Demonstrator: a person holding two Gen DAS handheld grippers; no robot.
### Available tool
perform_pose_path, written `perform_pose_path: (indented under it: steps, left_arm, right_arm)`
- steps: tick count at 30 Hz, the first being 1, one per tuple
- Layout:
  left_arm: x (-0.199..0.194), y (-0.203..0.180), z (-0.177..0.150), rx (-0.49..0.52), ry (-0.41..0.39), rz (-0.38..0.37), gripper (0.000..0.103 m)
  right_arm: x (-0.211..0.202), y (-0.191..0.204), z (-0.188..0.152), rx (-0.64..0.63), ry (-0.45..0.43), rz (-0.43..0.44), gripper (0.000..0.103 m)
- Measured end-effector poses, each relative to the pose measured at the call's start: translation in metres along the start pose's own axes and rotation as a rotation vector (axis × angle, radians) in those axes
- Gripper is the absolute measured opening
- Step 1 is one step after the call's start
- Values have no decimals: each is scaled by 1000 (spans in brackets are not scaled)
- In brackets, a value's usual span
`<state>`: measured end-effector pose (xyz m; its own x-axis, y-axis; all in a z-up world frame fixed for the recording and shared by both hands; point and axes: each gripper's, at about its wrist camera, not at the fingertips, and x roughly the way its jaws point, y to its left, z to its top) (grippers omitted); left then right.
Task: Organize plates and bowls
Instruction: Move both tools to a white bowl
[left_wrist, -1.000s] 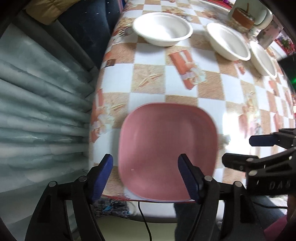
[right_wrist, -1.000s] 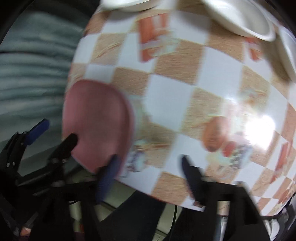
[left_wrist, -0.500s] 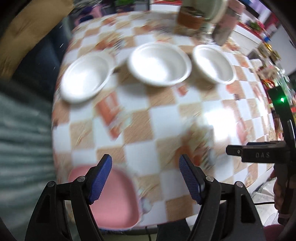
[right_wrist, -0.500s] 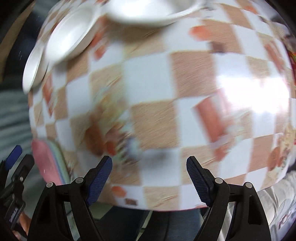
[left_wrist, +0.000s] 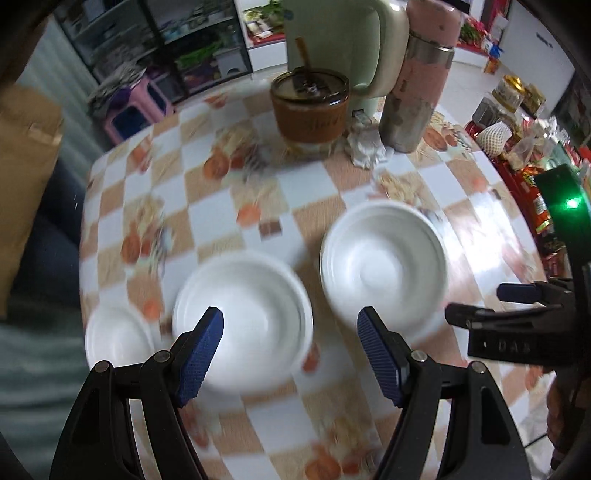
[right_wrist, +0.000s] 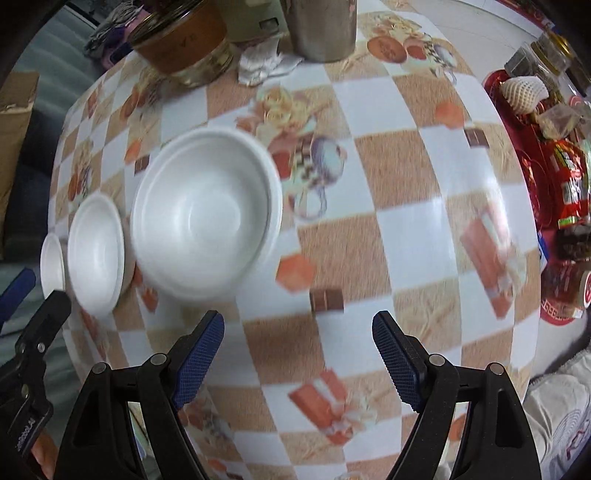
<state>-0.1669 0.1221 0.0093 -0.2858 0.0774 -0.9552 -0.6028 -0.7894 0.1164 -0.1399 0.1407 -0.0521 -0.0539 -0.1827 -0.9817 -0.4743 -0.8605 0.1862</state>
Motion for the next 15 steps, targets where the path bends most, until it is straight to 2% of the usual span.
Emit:
perform_pose_path:
  steps: [2,6,11,15]
  left_arm:
    - [16,-4,21,34,11,16,78]
    - [48,-14,49,97,42,39,78]
    - [78,-25,63,151,92,39,78]
    - [103,-35,65,198,167,41,78]
  right_arm:
    - [-6,-16,17,0,-1,2,84]
    - [14,-12,39,-3,8,10,84]
    - [31,-13,54,-1,23,27,84]
    - [43,-12,61,-10,38,22,82]
